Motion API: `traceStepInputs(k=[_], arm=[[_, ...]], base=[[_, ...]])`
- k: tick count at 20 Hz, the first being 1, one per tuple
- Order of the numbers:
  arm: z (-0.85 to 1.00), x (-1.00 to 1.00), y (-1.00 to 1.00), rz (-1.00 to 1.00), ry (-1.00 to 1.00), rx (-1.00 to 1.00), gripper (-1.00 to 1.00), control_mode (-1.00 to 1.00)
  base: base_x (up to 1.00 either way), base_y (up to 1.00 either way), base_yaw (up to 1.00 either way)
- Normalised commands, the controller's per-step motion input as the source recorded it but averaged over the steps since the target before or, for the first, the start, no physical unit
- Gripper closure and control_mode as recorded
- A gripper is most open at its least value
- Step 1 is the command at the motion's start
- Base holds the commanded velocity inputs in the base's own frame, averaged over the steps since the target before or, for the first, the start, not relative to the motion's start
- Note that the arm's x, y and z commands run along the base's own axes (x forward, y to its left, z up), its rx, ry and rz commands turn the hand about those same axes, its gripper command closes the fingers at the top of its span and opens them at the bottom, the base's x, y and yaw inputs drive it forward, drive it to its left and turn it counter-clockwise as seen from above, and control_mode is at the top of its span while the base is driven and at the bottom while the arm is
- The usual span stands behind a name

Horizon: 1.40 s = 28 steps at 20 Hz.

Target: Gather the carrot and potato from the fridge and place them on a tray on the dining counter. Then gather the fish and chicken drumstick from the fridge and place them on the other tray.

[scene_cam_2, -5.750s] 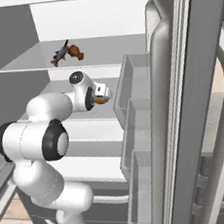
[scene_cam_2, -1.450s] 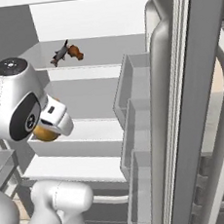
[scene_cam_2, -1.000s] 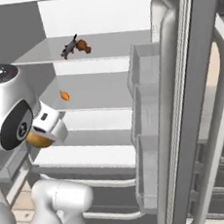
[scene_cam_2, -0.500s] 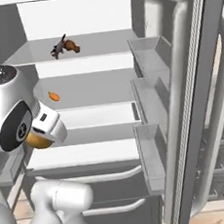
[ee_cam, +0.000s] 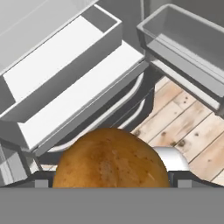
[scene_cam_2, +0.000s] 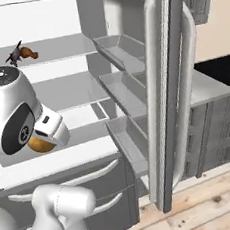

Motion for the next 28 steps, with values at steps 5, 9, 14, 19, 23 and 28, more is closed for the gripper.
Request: traceStepInputs(k=[5, 9, 14, 19, 23, 28], arm=[[0.00, 0.00, 0.00, 0.00, 0.00, 0.00, 1.00, 1.00], [0.00, 0.00, 0.00, 0.00, 0.00, 0.00, 1.00, 1.00], [0.00, 0.00, 0.00, 0.00, 0.00, 0.00, 1.00, 1.00], [0.00, 0.00, 0.00, 0.00, 0.00, 0.00, 1.00, 1.00], [0.00, 0.00, 0.00, 0.00, 0.00, 0.00, 1.00, 1.00], [0.00, 0.00, 0.00, 0.00, 0.00, 0.00, 1.00, 1.00]], base=[[-0.28, 0.19, -0.62], [-0.35, 0.15, -0.63], [-0.41, 0.13, -0.62], [-0.69, 0.04, -0.58], [-0.89, -0.09, -0.44], [-0.93, -0.20, -0.35]])
